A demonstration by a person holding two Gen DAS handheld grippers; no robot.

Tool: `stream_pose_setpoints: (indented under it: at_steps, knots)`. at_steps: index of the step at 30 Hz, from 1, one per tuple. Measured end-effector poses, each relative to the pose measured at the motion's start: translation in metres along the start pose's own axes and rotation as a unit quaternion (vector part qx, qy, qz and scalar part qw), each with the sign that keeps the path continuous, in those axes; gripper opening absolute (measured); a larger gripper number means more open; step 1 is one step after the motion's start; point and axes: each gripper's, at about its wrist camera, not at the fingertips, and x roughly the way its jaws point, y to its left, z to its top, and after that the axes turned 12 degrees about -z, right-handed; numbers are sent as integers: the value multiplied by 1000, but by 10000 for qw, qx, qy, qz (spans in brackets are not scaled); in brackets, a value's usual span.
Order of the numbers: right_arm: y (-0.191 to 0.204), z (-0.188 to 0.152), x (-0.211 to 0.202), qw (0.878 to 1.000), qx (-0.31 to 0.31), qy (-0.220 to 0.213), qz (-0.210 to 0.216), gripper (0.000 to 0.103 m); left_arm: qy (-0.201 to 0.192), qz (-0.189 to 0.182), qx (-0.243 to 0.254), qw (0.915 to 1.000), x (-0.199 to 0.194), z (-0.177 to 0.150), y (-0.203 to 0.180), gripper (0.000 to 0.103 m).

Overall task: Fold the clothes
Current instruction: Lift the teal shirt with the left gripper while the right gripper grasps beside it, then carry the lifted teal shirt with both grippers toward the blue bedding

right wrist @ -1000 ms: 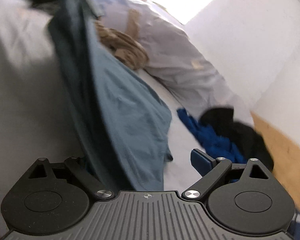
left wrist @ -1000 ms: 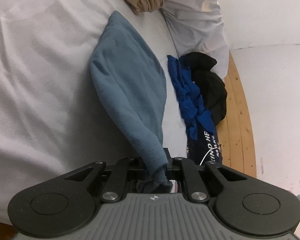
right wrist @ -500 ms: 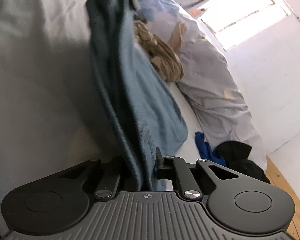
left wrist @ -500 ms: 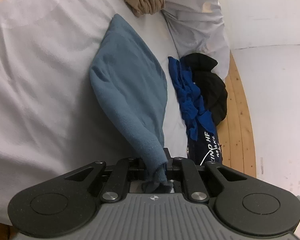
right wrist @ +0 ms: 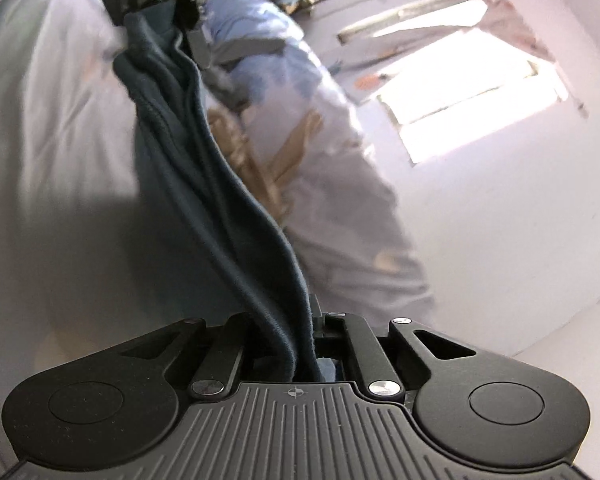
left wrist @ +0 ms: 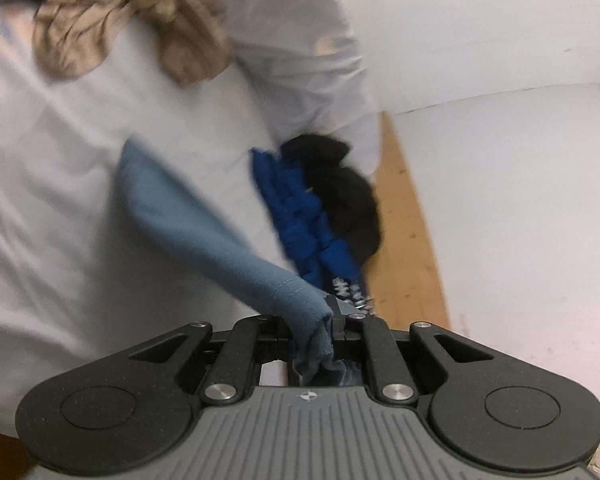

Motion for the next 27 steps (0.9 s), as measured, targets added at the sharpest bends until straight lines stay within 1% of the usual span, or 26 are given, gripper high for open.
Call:
stream_pose_setpoints:
  at_steps: [3, 8, 11, 14, 17, 21, 24, 27]
  knots:
    - [-25, 26, -7, 9996, -94, -195, -162, 8, -199, -219, 134, 9995, -24, 4, -22, 15]
    - [-49, 76, -28, 9975, -141, -597, -340, 8, -627, -507, 370, 9961, -77, 10, -56, 15]
    - [-59, 111, -42, 9954, -82, -869, -386, 8, -952, -601, 546, 9921, -118, 13, -74, 15]
    - [-63, 149, -49, 9920, -22, -1207, -367, 8, -1330, -677, 671, 9865, -162, 17, -89, 15]
    - [-60, 188, -57, 9868, 26, -1581, -350, 8, -1728, -743, 808, 9788, -209, 21, -103, 15]
    - [-56, 244, -72, 9773, 201, -2089, -302, 8, -2253, -679, 1078, 9659, -271, 29, -123, 15]
    - [-50, 288, -78, 9680, 370, -2472, -197, 8, -2664, -503, 1269, 9542, -316, 37, -135, 15]
    - [-38, 331, -78, 9573, 526, -2841, 2, 8, -3078, -226, 1406, 9407, -360, 45, -144, 15]
